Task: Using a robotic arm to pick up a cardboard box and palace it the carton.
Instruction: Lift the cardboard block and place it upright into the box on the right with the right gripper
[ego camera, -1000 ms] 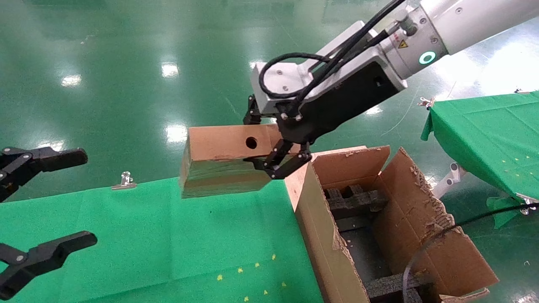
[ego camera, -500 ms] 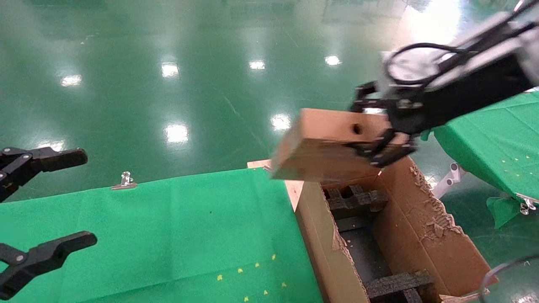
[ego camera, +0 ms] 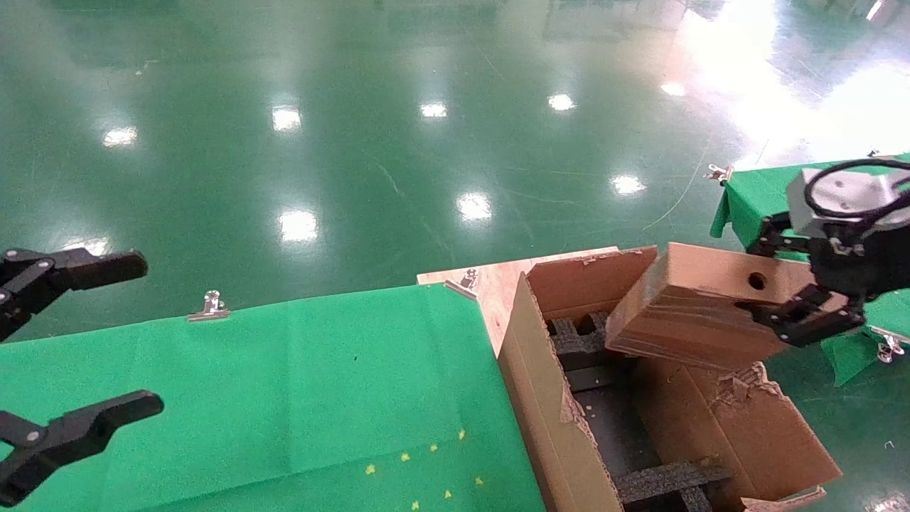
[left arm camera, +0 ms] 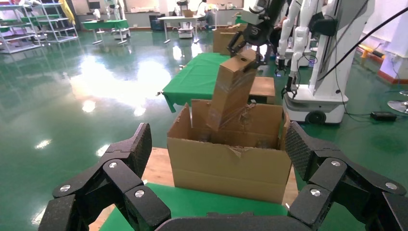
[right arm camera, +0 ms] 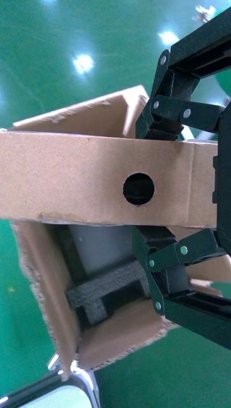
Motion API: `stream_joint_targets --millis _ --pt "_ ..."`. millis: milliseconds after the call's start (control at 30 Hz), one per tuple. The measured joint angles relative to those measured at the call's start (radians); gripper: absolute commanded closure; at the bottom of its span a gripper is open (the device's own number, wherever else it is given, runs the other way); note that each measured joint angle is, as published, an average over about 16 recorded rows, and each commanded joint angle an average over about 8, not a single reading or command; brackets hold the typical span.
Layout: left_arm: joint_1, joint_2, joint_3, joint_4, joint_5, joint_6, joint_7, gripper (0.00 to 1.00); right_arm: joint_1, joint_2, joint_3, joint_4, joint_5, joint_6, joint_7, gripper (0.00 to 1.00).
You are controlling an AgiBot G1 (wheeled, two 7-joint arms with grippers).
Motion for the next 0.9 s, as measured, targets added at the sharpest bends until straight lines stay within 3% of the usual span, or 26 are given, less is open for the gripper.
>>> stream_joint_targets --millis 200,367,900 --pt "0.0 0.0 0.0 0.0 0.0 0.0 0.0 0.0 0.016 0.02 -0.046 -0.013 0.019 0.014 0.01 1.0" --pt "0.0 0.0 0.0 0.0 0.0 0.0 0.0 0.0 -0.006 0.035 -0.057 -0.03 0.052 0.046 0.072 1.0" --pt "0.0 0.0 0.0 0.0 0.0 0.0 0.0 0.0 -0.13 0.15 -0.084 -0.049 0.168 0.254 0.521 1.0"
